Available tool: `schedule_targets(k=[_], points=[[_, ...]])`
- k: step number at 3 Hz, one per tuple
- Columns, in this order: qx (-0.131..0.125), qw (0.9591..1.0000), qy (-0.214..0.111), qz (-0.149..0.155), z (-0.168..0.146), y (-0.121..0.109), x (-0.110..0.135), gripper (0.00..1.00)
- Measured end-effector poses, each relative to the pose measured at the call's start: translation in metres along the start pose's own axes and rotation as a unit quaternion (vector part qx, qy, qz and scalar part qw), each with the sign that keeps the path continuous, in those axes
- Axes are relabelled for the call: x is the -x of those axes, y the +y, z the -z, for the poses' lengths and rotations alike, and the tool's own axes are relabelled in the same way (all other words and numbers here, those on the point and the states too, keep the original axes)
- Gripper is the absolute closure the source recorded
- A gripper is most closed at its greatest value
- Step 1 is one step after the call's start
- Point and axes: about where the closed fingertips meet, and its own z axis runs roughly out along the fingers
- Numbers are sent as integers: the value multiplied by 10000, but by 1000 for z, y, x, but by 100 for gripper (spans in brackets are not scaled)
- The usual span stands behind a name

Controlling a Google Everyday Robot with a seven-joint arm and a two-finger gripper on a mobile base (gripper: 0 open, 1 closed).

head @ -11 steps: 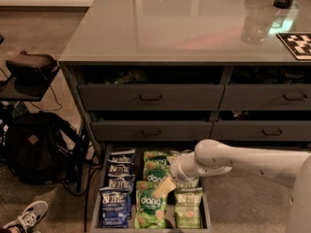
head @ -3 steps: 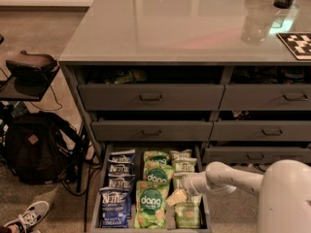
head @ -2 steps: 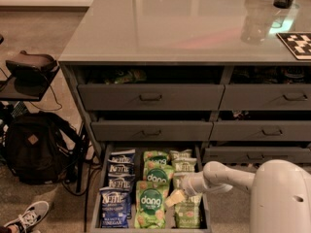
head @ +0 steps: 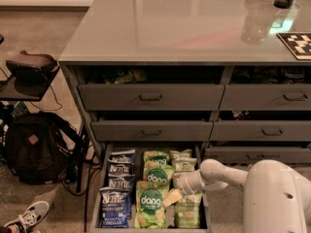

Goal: Pick green rice chip bag from bottom drawer and place on counter

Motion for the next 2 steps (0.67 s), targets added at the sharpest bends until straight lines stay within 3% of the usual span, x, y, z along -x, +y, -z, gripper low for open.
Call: schedule_targets(k=[2], points=[[97, 9996, -34, -281, -11, -16, -20, 0]])
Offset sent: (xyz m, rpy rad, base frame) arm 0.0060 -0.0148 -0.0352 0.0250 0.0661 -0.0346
